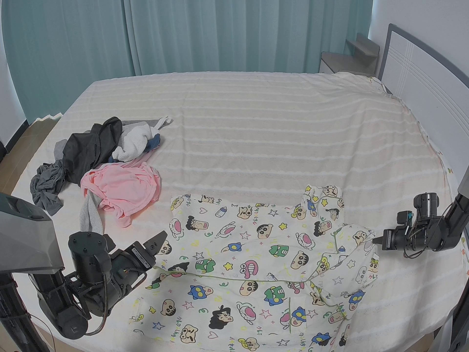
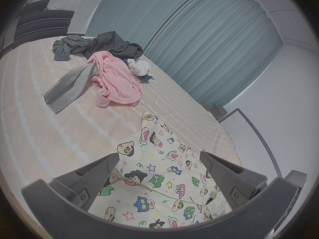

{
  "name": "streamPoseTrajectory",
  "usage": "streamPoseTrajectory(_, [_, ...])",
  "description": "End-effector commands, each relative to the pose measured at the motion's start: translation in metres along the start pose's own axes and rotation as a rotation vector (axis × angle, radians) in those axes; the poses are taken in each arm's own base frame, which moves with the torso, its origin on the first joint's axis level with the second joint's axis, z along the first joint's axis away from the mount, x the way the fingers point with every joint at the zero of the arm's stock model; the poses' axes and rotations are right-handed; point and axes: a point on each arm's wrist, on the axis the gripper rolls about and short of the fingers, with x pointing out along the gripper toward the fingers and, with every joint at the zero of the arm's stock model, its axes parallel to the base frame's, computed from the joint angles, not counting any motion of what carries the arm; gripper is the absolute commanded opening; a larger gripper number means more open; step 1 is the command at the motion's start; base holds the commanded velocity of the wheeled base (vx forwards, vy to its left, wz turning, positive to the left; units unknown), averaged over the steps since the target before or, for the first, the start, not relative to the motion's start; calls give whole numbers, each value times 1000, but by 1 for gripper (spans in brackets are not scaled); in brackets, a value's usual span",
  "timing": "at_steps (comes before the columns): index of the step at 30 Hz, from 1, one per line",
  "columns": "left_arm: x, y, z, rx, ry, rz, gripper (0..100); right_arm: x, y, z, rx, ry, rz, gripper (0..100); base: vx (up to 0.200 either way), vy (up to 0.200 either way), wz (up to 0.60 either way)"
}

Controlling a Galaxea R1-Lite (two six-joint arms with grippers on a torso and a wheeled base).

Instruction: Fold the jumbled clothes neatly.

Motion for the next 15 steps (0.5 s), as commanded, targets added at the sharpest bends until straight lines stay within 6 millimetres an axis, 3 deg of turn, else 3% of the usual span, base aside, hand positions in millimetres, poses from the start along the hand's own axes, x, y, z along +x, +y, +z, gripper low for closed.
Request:
streamPoseTrajectory(1, [0,-1,1,-4,-12,-11,100,1,-3,-1,8,3,-8,0,0,0,0])
streamPoseTrajectory(15, [0,-1,1,-4,-11,-12,100,3,-14,1,26,-11,-66,0,0,0,0])
